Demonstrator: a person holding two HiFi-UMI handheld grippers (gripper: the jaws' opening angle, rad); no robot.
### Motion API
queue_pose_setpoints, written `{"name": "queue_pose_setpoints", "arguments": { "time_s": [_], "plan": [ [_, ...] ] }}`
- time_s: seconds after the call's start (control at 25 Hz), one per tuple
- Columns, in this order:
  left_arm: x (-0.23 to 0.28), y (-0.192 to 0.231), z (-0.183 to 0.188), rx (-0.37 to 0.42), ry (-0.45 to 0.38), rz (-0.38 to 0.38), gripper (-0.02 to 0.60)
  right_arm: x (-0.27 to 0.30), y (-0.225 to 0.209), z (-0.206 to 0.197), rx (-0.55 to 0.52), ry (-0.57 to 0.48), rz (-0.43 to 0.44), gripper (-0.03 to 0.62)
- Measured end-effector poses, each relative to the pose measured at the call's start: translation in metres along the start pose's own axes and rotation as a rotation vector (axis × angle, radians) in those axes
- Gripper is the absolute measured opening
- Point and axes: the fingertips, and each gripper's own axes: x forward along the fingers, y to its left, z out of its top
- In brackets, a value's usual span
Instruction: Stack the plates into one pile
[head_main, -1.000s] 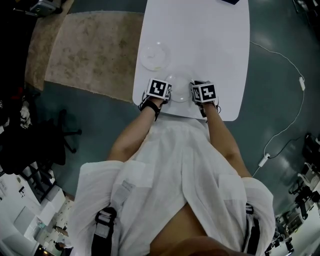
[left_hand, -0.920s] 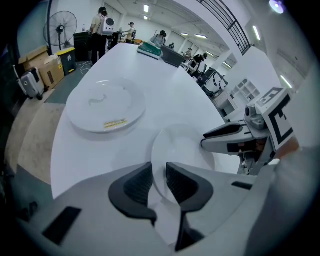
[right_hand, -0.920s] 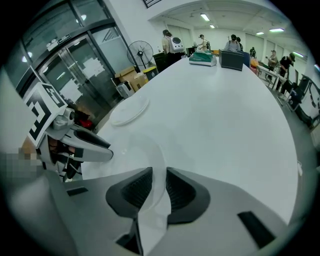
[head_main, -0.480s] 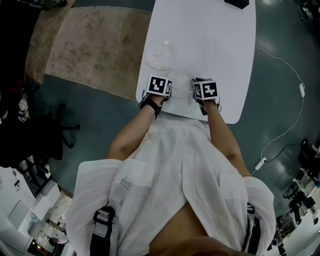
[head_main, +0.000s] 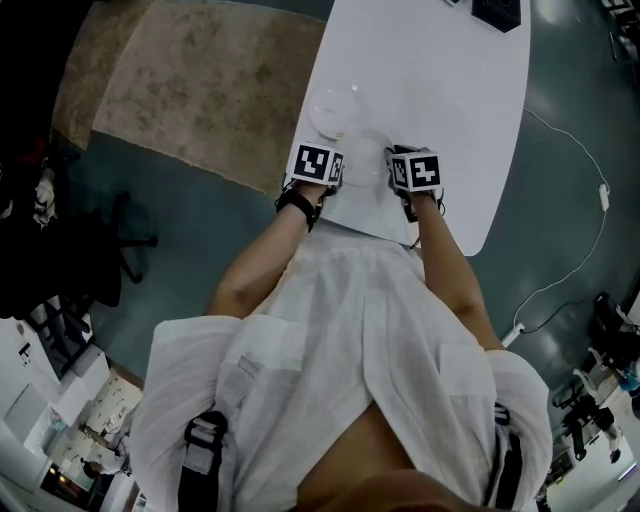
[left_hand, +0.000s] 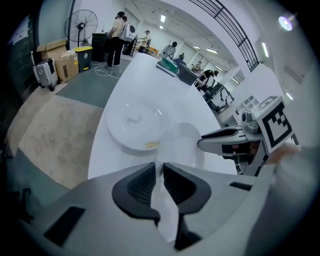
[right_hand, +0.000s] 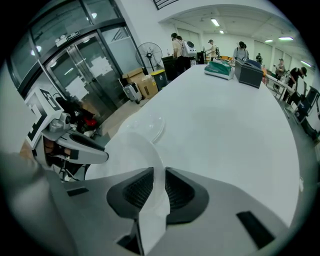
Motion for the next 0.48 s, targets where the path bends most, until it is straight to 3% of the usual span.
{"name": "queue_pose_setpoints", "arguments": {
  "time_s": [0.48],
  "plan": [
    [-0.014,0.059,0.059,-0.033,-0.045,0.027,0.057,0.035,0.015,0.074,-0.025,-0.02,0.027,0.091]
  ]
}}
